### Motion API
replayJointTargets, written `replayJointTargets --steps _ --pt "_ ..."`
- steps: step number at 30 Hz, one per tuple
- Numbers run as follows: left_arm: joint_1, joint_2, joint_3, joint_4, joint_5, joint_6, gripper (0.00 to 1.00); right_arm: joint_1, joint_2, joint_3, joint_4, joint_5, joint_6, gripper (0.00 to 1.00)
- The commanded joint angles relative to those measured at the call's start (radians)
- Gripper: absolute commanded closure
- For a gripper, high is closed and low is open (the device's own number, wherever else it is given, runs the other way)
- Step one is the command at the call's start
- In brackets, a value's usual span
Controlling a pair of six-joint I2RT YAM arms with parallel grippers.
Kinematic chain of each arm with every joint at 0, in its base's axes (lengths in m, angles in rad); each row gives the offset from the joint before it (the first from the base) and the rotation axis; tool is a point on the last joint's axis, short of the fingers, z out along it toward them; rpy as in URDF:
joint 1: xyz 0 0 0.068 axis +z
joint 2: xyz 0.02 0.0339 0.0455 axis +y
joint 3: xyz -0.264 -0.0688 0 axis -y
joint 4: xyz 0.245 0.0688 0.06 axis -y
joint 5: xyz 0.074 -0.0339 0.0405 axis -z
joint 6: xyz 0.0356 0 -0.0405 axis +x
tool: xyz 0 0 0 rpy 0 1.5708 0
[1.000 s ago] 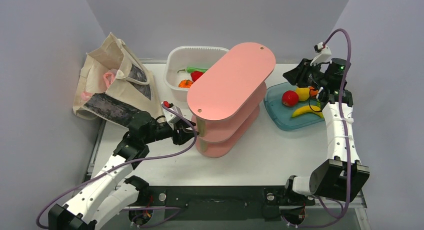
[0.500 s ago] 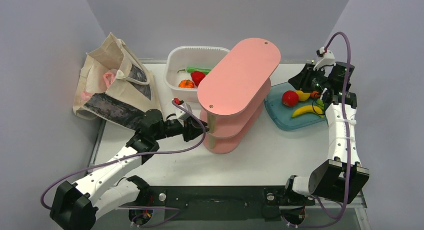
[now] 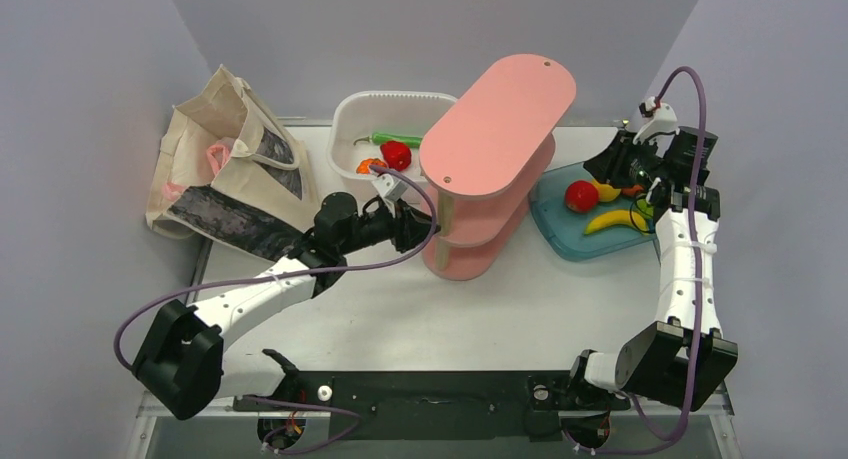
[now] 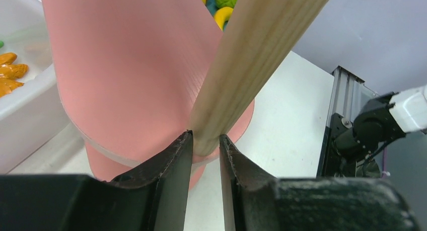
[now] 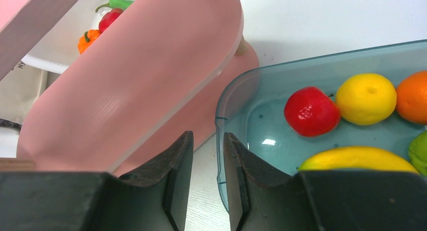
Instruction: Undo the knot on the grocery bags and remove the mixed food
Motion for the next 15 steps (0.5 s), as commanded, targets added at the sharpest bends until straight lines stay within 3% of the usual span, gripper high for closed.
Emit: replayJointTargets --steps 1,15 --pt "-0.026 0.088 0.102 0.154 -0.173 -0.043 0.77 -0.019 -0.013 0.003 0.016 -0.007 -0.021 0.74" --pt "-0.029 0.459 0.441 0.173 -0.341 -0.047 0.79 -0.068 -0.035 -0.021 -0.023 -0.044 -0.071 0.73"
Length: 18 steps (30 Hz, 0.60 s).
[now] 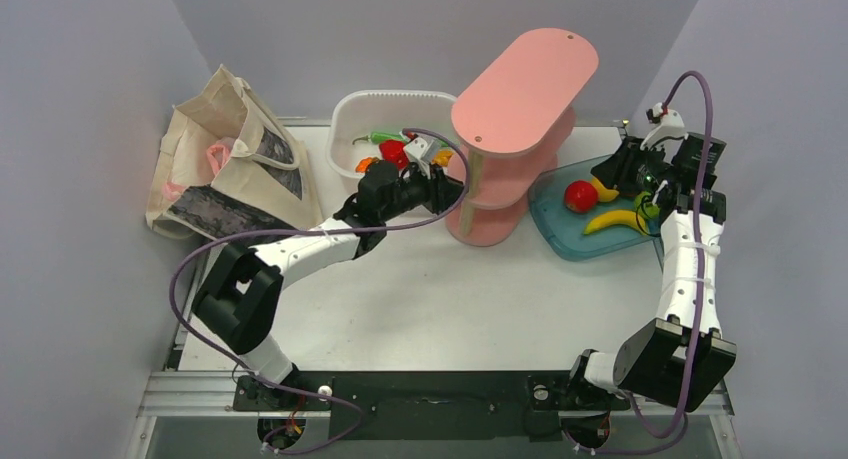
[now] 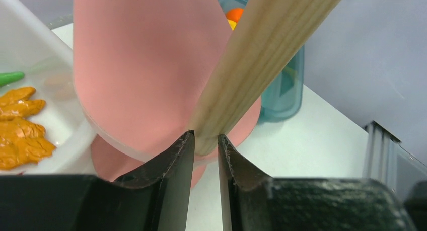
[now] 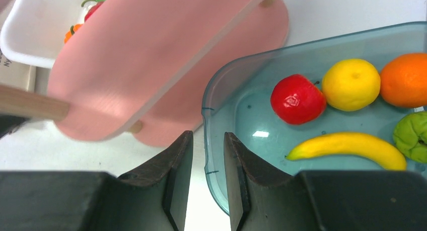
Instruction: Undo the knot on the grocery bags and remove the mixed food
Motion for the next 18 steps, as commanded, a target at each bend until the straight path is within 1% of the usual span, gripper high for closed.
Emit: replayJointTargets --steps 1,6,8,10,11,13,14,15,16,17,18 --pt "0.017 0.109 0.163 0.076 -0.175 0.044 0.79 -0.014 -0.037 -0.012 -0.004 -0.031 -0.049 0.74" --pt "0.034 0.204 0.292 0.050 -0.155 0.073 0.79 -0.020 -0.057 -0.027 -0.016 -0.045 -0.063 0.73" --pt "0.049 0.200 0.312 0.028 -0.132 0.069 0.77 -0.021 -0.062 -0.028 -0.017 -0.055 -0.061 0.73" --pt "0.081 0.153 0.279 0.037 -0.039 0.020 0.68 -0.021 -0.064 -0.027 -0.016 -0.065 -0.055 0.73" --pt "0.092 0.127 0.261 0.033 0.030 0.010 0.59 -0.021 -0.066 -0.026 -0.015 -0.071 -0.052 0.73" --pt "0.118 0.037 0.203 -0.038 0.091 -0.004 0.51 -0.021 -0.071 -0.026 -0.014 -0.076 -0.045 0.72" --pt "0.136 -0.033 0.171 -0.122 0.127 0.007 0.50 -0.021 -0.075 -0.028 -0.014 -0.077 -0.042 0.71" --pt "0.155 -0.069 0.157 -0.172 0.139 0.017 0.49 -0.021 -0.081 -0.028 -0.014 -0.079 -0.036 0.69" --pt "0.168 -0.150 0.139 -0.287 0.154 0.042 0.49 -0.021 -0.087 -0.029 -0.015 -0.082 -0.033 0.67" --pt "0.206 -0.185 0.135 -0.350 0.172 0.056 0.48 -0.021 -0.099 -0.029 -0.016 -0.083 -0.030 0.62" --pt "0.231 -0.259 0.141 -0.464 0.228 0.093 0.48 -0.021 -0.106 -0.032 -0.020 -0.082 -0.029 0.59"
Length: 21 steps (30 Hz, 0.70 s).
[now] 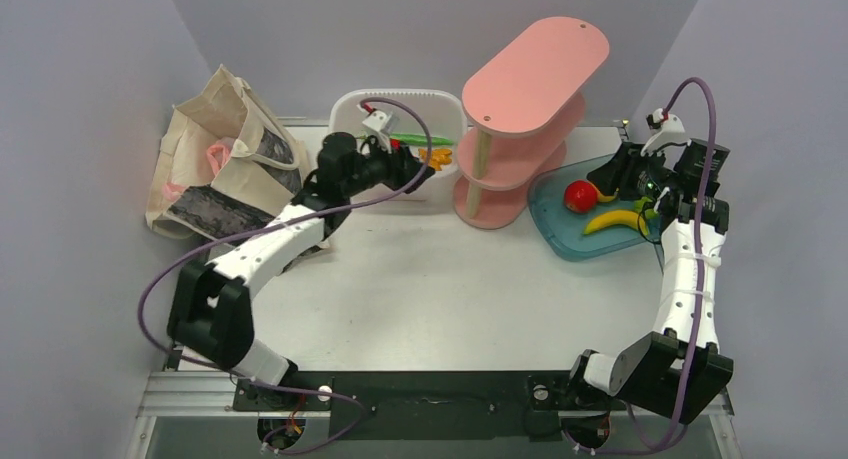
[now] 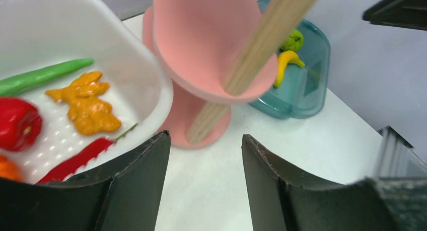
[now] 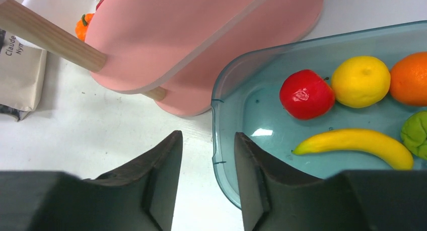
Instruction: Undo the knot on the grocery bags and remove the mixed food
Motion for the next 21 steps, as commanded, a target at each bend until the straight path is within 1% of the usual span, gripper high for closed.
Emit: replayJointTargets --steps 1,2,3,4,5,6,7,8,9,10,11,12,13,14,15,16,17,19,20,21 --pt "0.144 -0.292 0.013 -0.353 0.198 0.089 0.47 -0.004 -0.072 -0.007 0.017 -0.033 0.005 0.54" --pt "0.183 -0.345 0.042 -0.488 0.256 0.130 0.46 -0.003 -0.081 -0.013 0.010 -0.033 0.005 0.50" --pt "0.277 -0.367 0.061 -0.555 0.280 0.153 0.45 -0.003 -0.096 -0.015 0.007 -0.034 0.005 0.44" --pt "0.325 -0.400 0.114 -0.691 0.329 0.212 0.45 -0.001 -0.103 -0.020 -0.005 -0.034 0.001 0.41" --pt "0.434 -0.408 0.185 -0.764 0.349 0.255 0.44 0.000 -0.116 -0.023 -0.011 -0.034 -0.001 0.36" --pt "0.498 -0.412 0.226 -0.925 0.386 0.379 0.43 0.004 -0.123 -0.030 -0.024 -0.032 -0.006 0.34" --pt "0.611 -0.399 0.322 -1.007 0.397 0.445 0.43 0.006 -0.137 -0.033 -0.031 -0.032 -0.008 0.29" --pt "0.661 -0.385 0.370 -1.181 0.405 0.599 0.42 0.013 -0.143 -0.038 -0.046 -0.028 -0.014 0.26" --pt "0.754 -0.349 0.474 -1.343 0.402 0.672 0.42 0.017 -0.156 -0.039 -0.052 -0.026 -0.019 0.22" --pt "0.801 -0.328 0.526 -1.411 0.396 0.823 0.42 0.030 -0.163 -0.043 -0.064 -0.016 -0.029 0.20" --pt "0.888 -0.274 0.620 -1.553 0.392 0.902 0.41 0.038 -0.175 -0.046 -0.071 -0.011 -0.034 0.18" --pt "0.925 -0.245 0.671 -1.626 0.386 1.061 0.41 0.056 -0.180 -0.050 -0.079 -0.001 -0.039 0.17" --pt "0.998 -0.184 0.765 -1.752 0.387 1.139 0.41 0.078 -0.190 -0.052 -0.082 0.003 -0.041 0.15" --pt "1.028 -0.155 0.806 -1.812 0.388 1.279 0.40 0.089 -0.194 -0.053 -0.090 0.013 -0.043 0.14" --pt "1.085 -0.099 0.878 -1.900 0.390 1.342 0.40 0.114 -0.203 -0.053 -0.092 0.016 -0.046 0.14" --pt "1.109 -0.079 0.901 -1.916 0.374 1.401 0.40 0.128 -0.208 -0.052 -0.099 0.028 -0.048 0.13" --pt "1.148 -0.051 0.925 -1.931 0.368 1.426 0.40 0.150 -0.215 -0.050 -0.101 0.035 -0.050 0.13" --pt "1.184 -0.043 0.907 -1.935 0.346 1.524 0.39 0.172 -0.226 -0.046 -0.109 0.050 -0.055 0.13" --pt "1.189 -0.047 0.887 -1.935 0.314 1.602 0.38 0.175 -0.229 -0.043 -0.113 0.055 -0.057 0.13" --pt "1.190 -0.056 0.847 -1.935 0.282 1.645 0.38 0.178 -0.229 -0.038 -0.116 0.059 -0.058 0.13"
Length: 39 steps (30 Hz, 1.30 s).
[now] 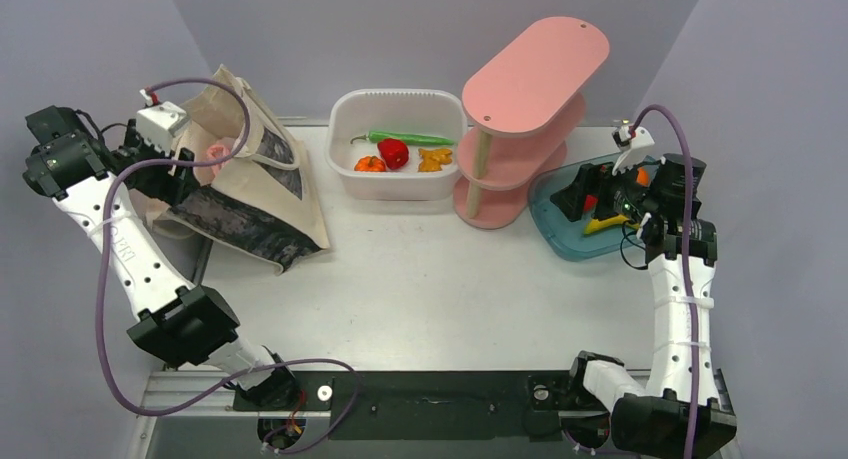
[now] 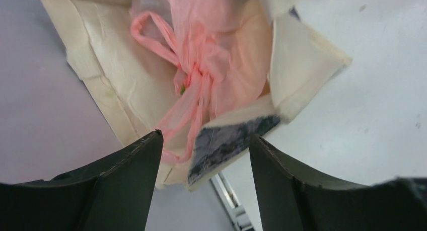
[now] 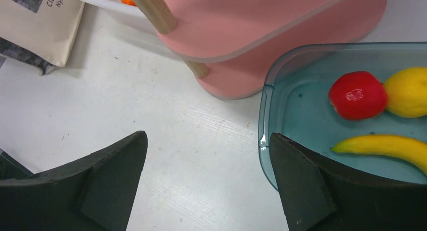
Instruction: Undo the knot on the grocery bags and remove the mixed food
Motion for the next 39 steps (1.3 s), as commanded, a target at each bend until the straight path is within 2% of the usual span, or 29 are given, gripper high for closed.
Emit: replayJointTargets --steps 1,8,15,17,19,20,22,25,27,31,34,36,38,39 --pt "0.028 -0.012 -0.056 -0.208 -0.067 0.420 0.38 0.020 -0.031 0.018 -0.013 0.041 -0.028 0.13" --pt "0.039 0.056 -0.167 -0.200 -0.142 0.556 0.37 0.021 -0.039 0.041 -0.048 0.062 -0.052 0.13" --pt "0.009 0.057 -0.284 -0.083 -0.024 0.525 0.37 0.021 -0.029 0.045 -0.053 0.040 -0.040 0.16" --pt "-0.016 0.015 -0.343 -0.066 0.012 0.518 0.47 0.021 -0.037 0.044 -0.057 0.039 -0.044 0.17" --pt "-0.052 -0.053 -0.410 -0.046 0.028 0.508 0.65 0.020 -0.051 0.035 -0.062 0.043 -0.051 0.19" --pt "-0.084 -0.073 -0.432 -0.047 0.031 0.506 0.83 0.019 -0.056 0.032 -0.065 0.045 -0.056 0.20" --pt "-0.141 -0.130 -0.494 -0.058 0.039 0.497 1.00 0.019 -0.072 0.021 -0.066 0.045 -0.059 0.22" --pt "-0.233 -0.236 -0.586 -0.046 0.062 0.439 1.00 0.019 -0.089 0.003 -0.067 0.043 -0.058 0.26" --pt "-0.325 -0.304 -0.639 0.017 0.093 0.322 1.00 0.019 -0.094 -0.005 -0.067 0.039 -0.056 0.27" --pt "-0.567 -0.422 -0.726 0.236 0.089 -0.072 1.00 0.021 -0.098 -0.013 -0.065 0.029 -0.050 0.28" --pt "-0.758 -0.467 -0.748 0.365 0.063 -0.259 1.00 0.021 -0.101 -0.017 -0.067 0.028 -0.049 0.28" --pt "-0.800 -0.465 -0.691 0.407 0.020 -0.372 0.99 0.021 -0.106 -0.019 -0.069 0.028 -0.050 0.28" --pt "-0.786 -0.413 -0.571 0.376 -0.015 -0.430 0.75 0.021 -0.112 -0.021 -0.067 0.029 -0.053 0.28" --pt "-0.764 -0.373 -0.530 0.354 -0.015 -0.473 0.58 0.021 -0.114 -0.023 -0.067 0.029 -0.053 0.28"
